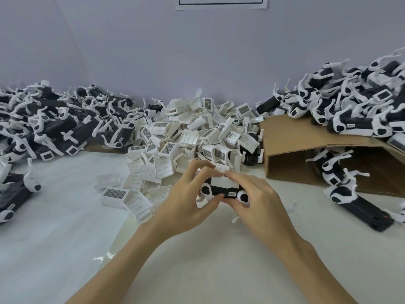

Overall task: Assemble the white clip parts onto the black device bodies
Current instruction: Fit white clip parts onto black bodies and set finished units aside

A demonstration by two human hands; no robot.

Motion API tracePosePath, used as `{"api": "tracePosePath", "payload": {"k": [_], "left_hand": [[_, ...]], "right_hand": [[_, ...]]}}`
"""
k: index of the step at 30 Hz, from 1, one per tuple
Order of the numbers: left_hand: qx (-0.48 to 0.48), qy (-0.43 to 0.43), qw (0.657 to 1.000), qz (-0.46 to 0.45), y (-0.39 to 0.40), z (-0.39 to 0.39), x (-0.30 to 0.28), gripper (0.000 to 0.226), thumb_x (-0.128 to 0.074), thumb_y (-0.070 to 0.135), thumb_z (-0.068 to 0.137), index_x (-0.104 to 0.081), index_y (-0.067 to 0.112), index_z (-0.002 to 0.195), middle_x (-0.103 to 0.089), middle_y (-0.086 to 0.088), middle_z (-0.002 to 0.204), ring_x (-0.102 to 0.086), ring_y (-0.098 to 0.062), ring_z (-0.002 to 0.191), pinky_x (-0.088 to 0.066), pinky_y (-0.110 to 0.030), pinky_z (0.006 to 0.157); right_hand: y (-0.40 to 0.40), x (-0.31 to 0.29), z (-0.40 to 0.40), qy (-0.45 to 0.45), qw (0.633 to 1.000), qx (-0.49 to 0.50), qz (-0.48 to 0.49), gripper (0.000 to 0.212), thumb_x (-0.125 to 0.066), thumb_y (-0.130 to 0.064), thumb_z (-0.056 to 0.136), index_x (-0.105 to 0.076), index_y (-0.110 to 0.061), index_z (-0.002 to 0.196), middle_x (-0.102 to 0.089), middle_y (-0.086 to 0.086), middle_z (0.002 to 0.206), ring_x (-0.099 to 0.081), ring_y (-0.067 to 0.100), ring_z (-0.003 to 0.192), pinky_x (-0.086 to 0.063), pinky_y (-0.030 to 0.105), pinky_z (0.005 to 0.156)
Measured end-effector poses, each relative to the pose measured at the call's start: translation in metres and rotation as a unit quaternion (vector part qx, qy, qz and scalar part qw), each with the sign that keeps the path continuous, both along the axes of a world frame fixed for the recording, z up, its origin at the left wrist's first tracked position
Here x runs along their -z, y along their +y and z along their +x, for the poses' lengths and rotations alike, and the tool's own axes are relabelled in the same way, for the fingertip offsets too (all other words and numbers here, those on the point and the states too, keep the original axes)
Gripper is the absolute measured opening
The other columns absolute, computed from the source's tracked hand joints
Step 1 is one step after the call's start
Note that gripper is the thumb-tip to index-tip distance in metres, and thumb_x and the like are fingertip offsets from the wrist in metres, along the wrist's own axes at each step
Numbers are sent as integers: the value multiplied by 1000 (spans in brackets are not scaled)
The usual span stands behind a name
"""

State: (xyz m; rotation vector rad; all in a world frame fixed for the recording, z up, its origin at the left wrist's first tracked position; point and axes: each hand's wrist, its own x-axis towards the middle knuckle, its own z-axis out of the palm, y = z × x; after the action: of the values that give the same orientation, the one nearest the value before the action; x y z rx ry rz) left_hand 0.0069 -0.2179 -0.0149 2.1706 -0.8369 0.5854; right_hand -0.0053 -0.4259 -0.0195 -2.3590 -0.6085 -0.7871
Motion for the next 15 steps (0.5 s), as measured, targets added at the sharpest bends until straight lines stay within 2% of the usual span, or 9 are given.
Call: {"api": "tracePosePath", "payload": {"k": [6, 9, 12, 15], "left_hand": [[6, -11, 1000, -5, 0, 0, -1, 37, -78, 20, 97, -63, 9, 129, -55, -2, 129, -62, -19, 113, -55, -43, 86], [3, -13, 1000, -12, -1, 0, -1, 36, -78, 21, 96, -64, 10, 127, -56, 0, 125, -62, -17, 110, -55, -40, 82], [-2, -6, 1000, -17, 0, 1, -1, 35, -78, 24, 95, -62, 10, 122, -54, 2, 123, -62, -17, 103, -55, -39, 78], [-1, -9, 1000, -10, 1, 3, 1, 35, -77, 26, 95, -61, 11, 123, -54, 2, 124, -61, -14, 110, -55, -40, 82]], "right_hand": [[1, -4, -1, -51, 996, 53, -44, 58, -90, -35, 74, -72, -20, 127, -78, -9, 105, -62, 19, 94, -47, 26, 81], [2, -3, -2, -51, 997, 28, -44, 57, -90, -28, 77, -70, -17, 129, -77, -6, 111, -55, 12, 102, -48, 28, 85], [6, 2, -3, -18, 999, -2, -27, 55, -87, -21, 83, -67, -16, 134, -73, -3, 120, -59, 15, 110, -48, 29, 94], [6, 0, -1, -39, 999, 8, -23, 53, -90, -21, 80, -70, -16, 128, -75, -5, 113, -54, 10, 105, -50, 29, 88]]}}
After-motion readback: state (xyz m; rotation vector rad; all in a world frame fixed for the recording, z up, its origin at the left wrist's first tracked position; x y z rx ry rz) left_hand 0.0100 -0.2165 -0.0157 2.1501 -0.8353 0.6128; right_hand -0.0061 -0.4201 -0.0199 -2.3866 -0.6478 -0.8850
